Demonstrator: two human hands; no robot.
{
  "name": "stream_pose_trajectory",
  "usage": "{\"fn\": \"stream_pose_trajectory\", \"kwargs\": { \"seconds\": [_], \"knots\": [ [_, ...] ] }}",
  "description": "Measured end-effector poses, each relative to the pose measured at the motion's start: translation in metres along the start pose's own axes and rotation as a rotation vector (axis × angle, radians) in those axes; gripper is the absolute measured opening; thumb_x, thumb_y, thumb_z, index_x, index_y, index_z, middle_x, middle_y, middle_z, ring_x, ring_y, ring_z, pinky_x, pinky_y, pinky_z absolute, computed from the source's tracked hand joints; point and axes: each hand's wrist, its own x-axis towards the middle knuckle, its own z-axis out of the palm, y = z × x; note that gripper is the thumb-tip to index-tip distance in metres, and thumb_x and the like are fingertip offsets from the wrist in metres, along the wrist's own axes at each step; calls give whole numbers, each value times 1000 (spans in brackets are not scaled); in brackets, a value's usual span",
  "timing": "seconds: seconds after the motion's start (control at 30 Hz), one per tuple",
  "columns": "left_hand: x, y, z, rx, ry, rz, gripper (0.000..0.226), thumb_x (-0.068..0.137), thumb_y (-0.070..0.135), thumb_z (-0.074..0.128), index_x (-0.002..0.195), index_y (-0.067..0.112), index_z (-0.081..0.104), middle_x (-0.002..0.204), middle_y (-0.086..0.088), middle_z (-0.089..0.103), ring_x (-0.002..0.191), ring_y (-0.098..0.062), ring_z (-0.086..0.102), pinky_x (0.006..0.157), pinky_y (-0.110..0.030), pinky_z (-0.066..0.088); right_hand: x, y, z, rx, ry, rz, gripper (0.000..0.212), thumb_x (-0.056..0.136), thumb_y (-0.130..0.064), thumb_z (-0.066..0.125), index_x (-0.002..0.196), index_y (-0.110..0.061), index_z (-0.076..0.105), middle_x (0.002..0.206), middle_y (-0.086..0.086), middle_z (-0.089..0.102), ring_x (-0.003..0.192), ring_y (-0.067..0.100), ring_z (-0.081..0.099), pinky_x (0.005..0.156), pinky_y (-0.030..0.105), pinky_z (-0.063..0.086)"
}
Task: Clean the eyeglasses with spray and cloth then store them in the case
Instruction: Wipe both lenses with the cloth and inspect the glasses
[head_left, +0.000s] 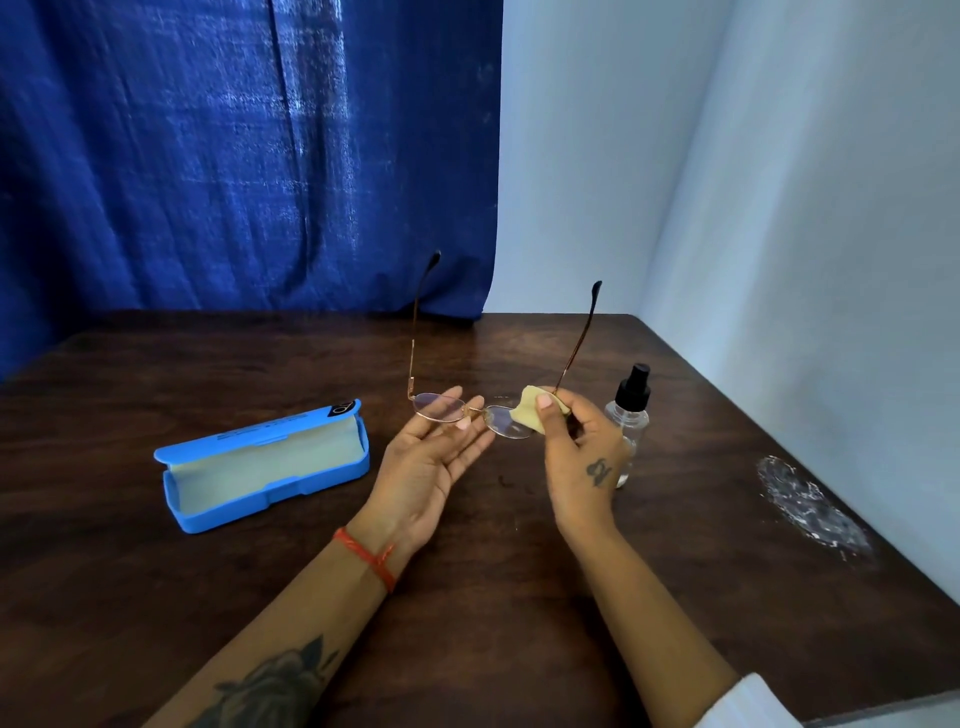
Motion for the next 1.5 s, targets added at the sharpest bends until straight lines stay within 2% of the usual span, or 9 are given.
{"fn": "stream_pose_trajectory", "kwargs": {
  "seconds": [0.17, 0.33, 0.4, 0.5, 0.67, 0.9, 1.07, 1.27, 1.5],
  "knots": [
    [2, -3, -2, 85, 75, 74, 37, 68, 2, 65, 105, 1, 62, 109, -18, 68, 97, -24, 68, 73, -29, 58, -2, -1, 0, 45, -92, 46, 16, 87, -14, 62, 101, -11, 71, 87, -4, 69, 77, 1, 60, 69, 14, 49],
    [1, -5, -2, 152, 69, 206, 15, 73, -4, 64, 84, 7, 64, 82, -8, 74, 81, -19, 72, 65, -24, 57, -5, -2, 0, 157, -55, 65, 17, 84, -13, 67, 100, -12, 66, 86, -6, 68, 76, 6, 64, 65, 21, 53],
    [2, -7, -2, 164, 71, 257, 15, 77, -5, 60, 79, 10, 61, 80, -6, 74, 78, -20, 72, 66, -26, 58, -7, -5, -2, 160, 59, -43, 16, 81, -11, 71, 93, -11, 61, 81, -4, 66, 70, 4, 62, 61, 15, 51],
    [2, -8, -2, 176, 94, 287, 12, 81, -4, 57, 81, 8, 60, 89, -11, 69, 77, -19, 71, 67, -27, 58, -7, -6, -5, 82, 125, -296, 13, 78, -6, 73, 84, -6, 62, 78, 6, 64, 68, 15, 61, 59, 19, 50],
    [2, -11, -4, 210, 63, 310, 12, 83, -5, 55, 83, 7, 58, 83, -4, 71, 76, -15, 71, 70, -27, 58, -13, 0, 1, -196, -88, -607, 17, 75, 7, 67, 89, -1, 72, 93, 10, 70, 89, 20, 62, 85, 20, 46],
    [3, -7, -6, 252, 65, 370, 18, 85, -5, 51, 80, 12, 56, 68, 7, 72, 68, -7, 68, 67, -23, 58, -13, 1, -1, -173, -324, -666, 32, 66, 8, 61, 93, -2, 74, 98, 8, 73, 96, 21, 64, 91, 27, 48],
    [3, -7, -6, 268, 47, 362, 15, 87, -4, 51, 84, 10, 56, 85, -8, 65, 73, -14, 69, 69, -27, 59, -10, -2, -4, -259, -244, -640, 36, 64, 15, 58, 91, -1, 74, 94, 10, 72, 90, 24, 65, 88, 26, 50],
    [3, -9, -7, 313, 27, 357, 13, 84, -2, 56, 83, 11, 59, 84, -4, 69, 77, -15, 69, 72, -28, 58, -15, -6, 1, -311, -301, -622, 46, 63, 17, 50, 102, 2, 70, 104, 15, 68, 97, 26, 63, 95, 24, 44],
    [4, -7, -7, 330, 84, 378, 16, 86, -2, 53, 84, 13, 59, 83, -3, 68, 74, -13, 69, 67, -24, 58, -13, -2, -5, -281, -255, -627, 40, 51, 22, 60, 79, -2, 75, 82, 9, 73, 80, 23, 68, 83, 18, 48]
  ]
}}
